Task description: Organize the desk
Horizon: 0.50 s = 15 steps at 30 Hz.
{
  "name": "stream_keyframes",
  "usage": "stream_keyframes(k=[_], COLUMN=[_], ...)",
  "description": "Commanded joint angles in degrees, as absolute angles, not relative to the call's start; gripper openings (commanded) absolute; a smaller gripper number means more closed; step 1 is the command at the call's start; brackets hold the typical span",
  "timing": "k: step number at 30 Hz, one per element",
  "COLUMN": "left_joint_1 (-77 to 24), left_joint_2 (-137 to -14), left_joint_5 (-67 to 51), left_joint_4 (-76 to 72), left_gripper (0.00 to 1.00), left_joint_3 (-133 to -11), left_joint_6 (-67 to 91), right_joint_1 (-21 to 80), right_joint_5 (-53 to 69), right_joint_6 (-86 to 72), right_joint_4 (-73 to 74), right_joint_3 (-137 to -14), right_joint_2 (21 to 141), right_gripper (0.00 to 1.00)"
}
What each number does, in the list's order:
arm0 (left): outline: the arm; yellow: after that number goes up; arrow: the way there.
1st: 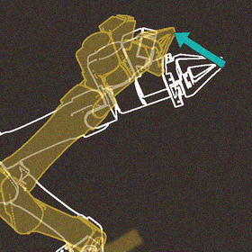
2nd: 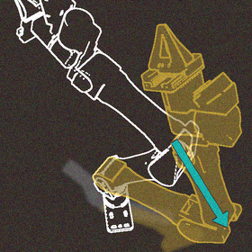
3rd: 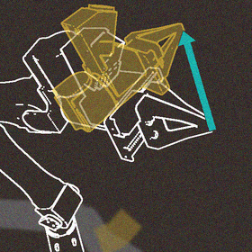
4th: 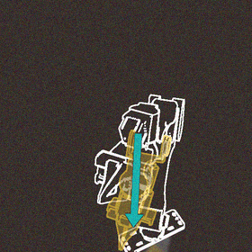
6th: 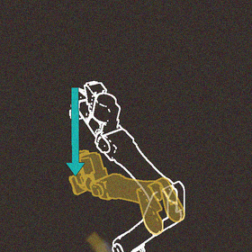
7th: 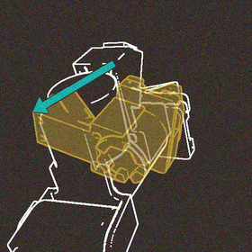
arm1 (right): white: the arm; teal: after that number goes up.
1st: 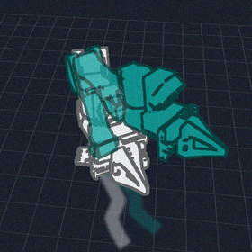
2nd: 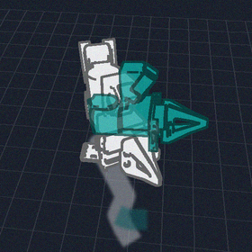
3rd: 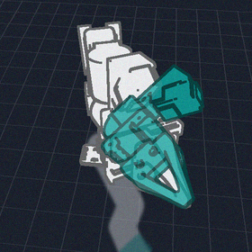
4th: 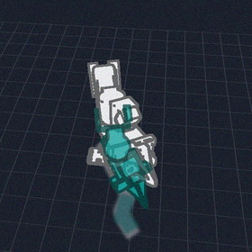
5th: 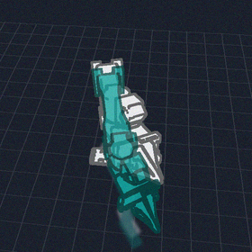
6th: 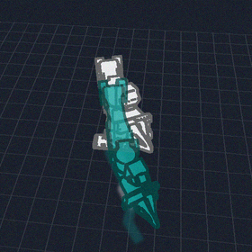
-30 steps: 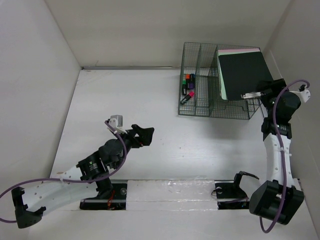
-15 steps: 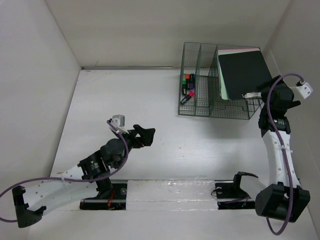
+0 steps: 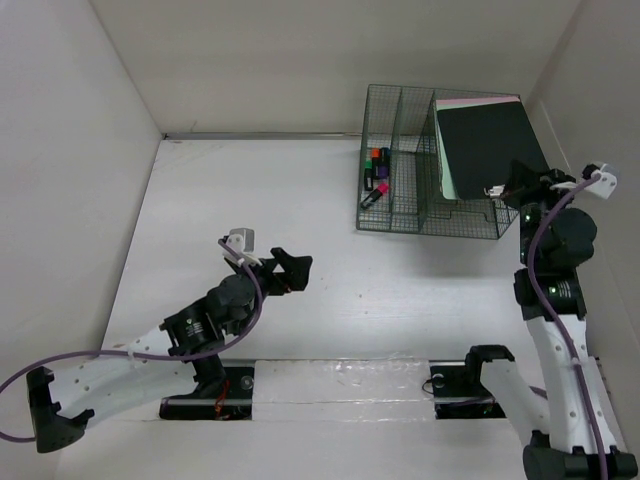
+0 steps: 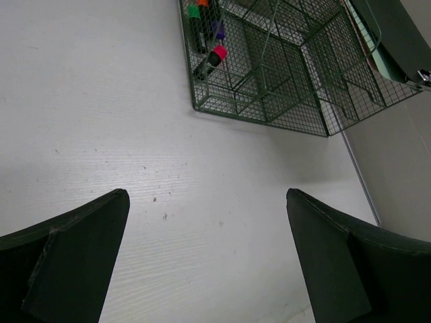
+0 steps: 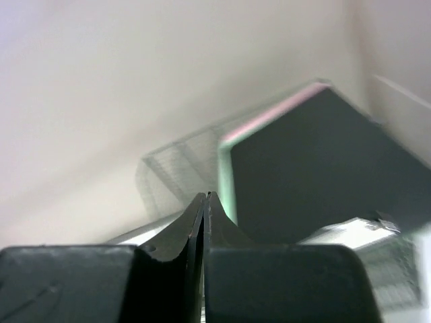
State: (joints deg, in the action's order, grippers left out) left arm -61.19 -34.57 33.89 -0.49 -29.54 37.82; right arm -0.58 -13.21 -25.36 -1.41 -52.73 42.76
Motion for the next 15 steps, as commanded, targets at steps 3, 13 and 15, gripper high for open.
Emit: stream_keyframes(k=[3, 13, 15], left_joint_1=[-61.44, -61.44, -61.44], left_joint_2=[-33.31, -30.59, -29.45], left_joint_5=[35.33, 38.49, 39.64], left_joint_4=[-1.58, -2.20, -2.28], left_gripper=[0.99, 0.99, 0.99], left_joint_3=[-32.87, -34.36, -35.50], left_joint_6=[37.79, 37.44, 36.57], right_joint_1=[5.70, 22.55, 26.17], right_joint_5=[8.24, 35.86, 32.79], right_joint_6=[-21.71, -13.36, -13.01], right_joint_4=[-8.35, -5.89, -4.67], right_joint_3=[-53.17, -46.60, -42.74], right_joint_2=[40.52, 37.27, 35.78], right_gripper=[0.00, 0.12, 0.20])
